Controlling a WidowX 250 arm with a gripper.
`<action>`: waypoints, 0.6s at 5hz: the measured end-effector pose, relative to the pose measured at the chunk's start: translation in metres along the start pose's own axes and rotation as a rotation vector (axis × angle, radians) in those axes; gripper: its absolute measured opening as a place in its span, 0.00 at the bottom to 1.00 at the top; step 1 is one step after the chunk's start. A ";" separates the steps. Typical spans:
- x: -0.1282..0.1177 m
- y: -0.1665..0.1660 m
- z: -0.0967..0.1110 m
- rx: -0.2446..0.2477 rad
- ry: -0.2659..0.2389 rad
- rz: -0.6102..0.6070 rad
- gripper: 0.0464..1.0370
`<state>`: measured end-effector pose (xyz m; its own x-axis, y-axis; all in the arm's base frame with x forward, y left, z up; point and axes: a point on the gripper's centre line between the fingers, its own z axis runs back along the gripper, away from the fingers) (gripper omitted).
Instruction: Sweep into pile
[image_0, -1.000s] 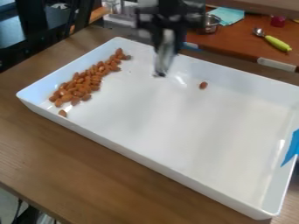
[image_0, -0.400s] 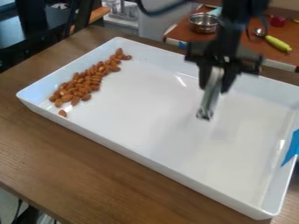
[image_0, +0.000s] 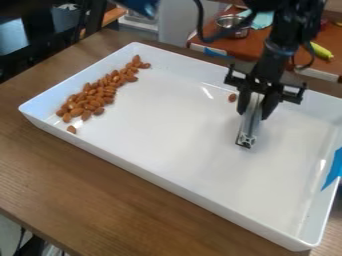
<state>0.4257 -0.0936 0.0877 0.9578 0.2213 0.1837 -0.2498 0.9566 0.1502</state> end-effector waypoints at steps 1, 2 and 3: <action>0.007 -0.005 -0.007 0.027 0.013 0.013 0.34; 0.012 -0.008 -0.007 0.024 0.027 0.020 0.34; 0.016 0.003 -0.010 0.016 0.053 0.041 0.34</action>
<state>0.4412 -0.0850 0.0813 0.9527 0.2707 0.1381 -0.2911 0.9433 0.1594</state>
